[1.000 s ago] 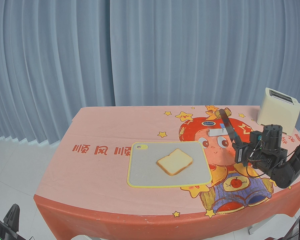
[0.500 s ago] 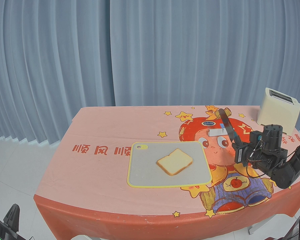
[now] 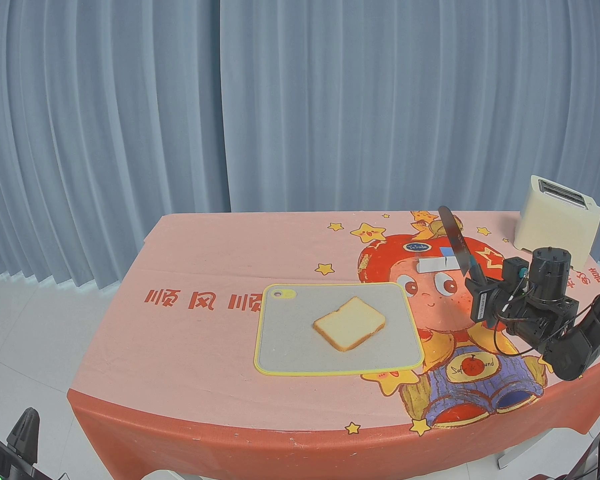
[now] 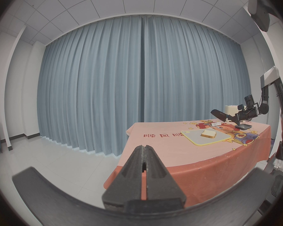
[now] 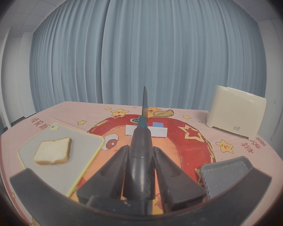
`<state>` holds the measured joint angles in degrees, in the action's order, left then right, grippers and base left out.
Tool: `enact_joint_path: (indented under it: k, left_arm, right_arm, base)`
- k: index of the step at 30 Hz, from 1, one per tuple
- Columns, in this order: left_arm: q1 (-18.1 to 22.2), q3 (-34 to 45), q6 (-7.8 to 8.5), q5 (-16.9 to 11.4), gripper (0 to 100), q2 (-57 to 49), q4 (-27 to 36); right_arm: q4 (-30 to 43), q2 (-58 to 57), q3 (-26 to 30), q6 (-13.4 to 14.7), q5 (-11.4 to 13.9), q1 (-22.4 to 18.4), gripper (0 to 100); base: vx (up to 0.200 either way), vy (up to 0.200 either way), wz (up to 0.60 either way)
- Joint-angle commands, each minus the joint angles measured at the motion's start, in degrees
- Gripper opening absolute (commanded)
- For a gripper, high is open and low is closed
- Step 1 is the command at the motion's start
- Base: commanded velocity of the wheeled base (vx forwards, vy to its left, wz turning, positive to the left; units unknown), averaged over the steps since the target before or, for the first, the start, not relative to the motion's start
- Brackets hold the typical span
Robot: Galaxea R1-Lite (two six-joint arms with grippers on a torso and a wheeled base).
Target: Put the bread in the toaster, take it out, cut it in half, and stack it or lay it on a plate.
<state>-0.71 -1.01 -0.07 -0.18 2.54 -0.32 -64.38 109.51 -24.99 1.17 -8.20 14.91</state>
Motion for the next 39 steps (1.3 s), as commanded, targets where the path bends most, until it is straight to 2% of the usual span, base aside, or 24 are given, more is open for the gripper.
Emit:
enact_joint_path:
  k: [1,39]
  left_arm:
    - [0.0,1.0,-0.01,0.0,0,0.1,0.0]
    - [0.0,1.0,-0.01,0.0,0,0.1,0.0]
  right_arm:
    - [0.3,-2.0,0.3,0.0,0.3,0.4,0]
    - [0.5,-7.4,1.9,0.7,0.5,4.8,0]
  base:
    - [0.000,0.000,0.00]
    - [0.000,0.000,0.00]
